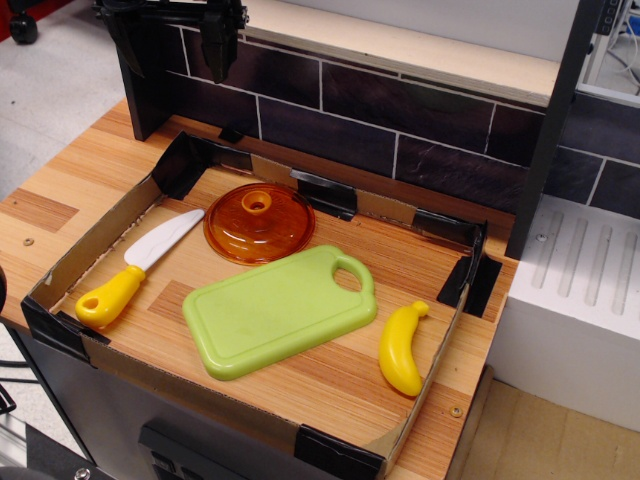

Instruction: Put knife on cutting board

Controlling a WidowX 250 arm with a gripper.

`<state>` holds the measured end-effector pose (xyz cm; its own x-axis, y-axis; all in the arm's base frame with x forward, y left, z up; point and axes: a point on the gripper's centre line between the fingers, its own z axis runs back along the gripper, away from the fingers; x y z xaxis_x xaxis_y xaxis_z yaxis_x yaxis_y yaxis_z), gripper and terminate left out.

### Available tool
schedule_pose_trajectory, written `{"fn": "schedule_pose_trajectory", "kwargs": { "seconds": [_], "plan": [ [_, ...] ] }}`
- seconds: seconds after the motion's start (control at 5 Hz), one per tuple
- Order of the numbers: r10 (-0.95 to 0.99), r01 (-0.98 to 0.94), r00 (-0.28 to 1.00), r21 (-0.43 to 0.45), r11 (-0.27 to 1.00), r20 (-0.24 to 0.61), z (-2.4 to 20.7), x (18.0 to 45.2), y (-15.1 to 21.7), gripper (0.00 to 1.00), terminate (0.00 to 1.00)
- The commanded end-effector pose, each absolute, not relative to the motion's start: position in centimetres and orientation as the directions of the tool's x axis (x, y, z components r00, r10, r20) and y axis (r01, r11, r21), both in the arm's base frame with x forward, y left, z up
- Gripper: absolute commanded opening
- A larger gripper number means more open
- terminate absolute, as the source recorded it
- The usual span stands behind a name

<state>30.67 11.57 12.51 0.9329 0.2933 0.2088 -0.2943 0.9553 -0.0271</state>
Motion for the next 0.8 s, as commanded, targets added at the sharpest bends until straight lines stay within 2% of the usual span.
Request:
{"fn": "schedule_pose_trajectory", "kwargs": {
  "seconds": [0.0, 0.2, 0.4, 0.6],
  "plan": [
    [0.293, -0.294, 0.933, -0.027, 0.955, 0.209, 12.5, 30.7, 11.6, 1.00, 0.00],
    [0.220, -0.205, 0.947, -0.085, 0.975, 0.234, 12.4, 28.1, 11.5, 1.00, 0.00],
    [0.154, -0.132, 0.970, -0.125, 0.983, 0.187, 12.3, 25.4, 11.4, 1.00, 0.00],
    [0.169, -0.145, 0.971, -0.143, 0.979, 0.171, 12.0, 23.3, 11.6, 1.00, 0.00]
  ]
}}
